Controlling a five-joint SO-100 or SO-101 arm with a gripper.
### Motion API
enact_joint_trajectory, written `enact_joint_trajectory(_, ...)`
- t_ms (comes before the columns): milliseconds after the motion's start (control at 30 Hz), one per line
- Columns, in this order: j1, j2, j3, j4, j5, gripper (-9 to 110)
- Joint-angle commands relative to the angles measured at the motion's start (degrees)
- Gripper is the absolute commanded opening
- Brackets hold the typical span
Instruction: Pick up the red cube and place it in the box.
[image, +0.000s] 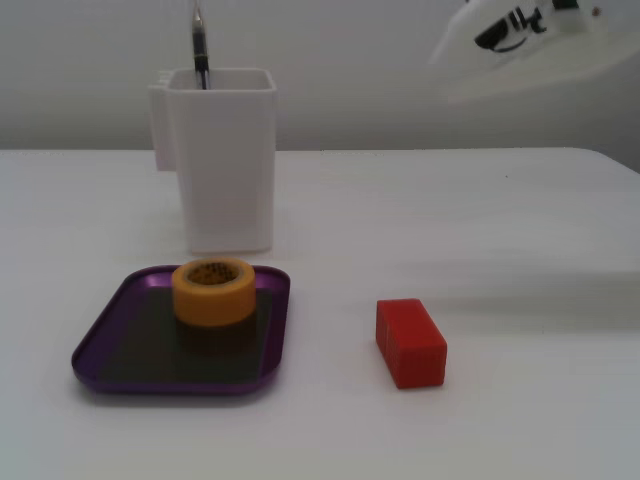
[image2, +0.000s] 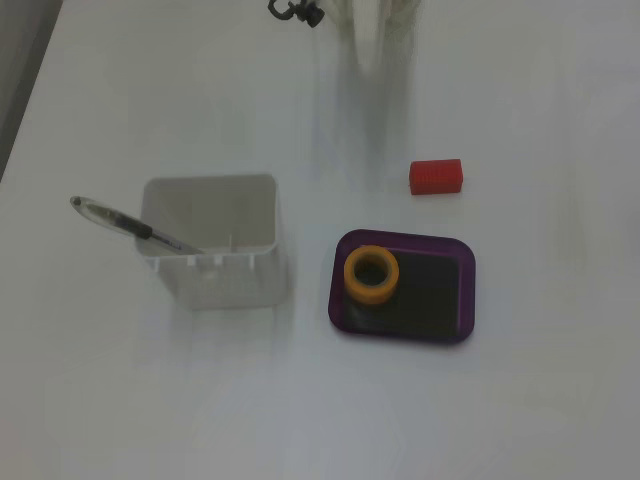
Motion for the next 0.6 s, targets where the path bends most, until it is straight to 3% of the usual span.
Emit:
enact_joint_trajectory(0, -2.11, -19.69, -18.90, 6.24, -0.53, 10)
enact_joint_trajectory(133, -9.32, -38.32, -36.65, 18.19, 0.53, 17)
enact_joint_trajectory(300, -16.17, -56.87, -53.44, 27.07, 10.11, 20)
enact_joint_trajectory(567, -17.23, -75.23, -60.03, 31.38, 14.59, 29)
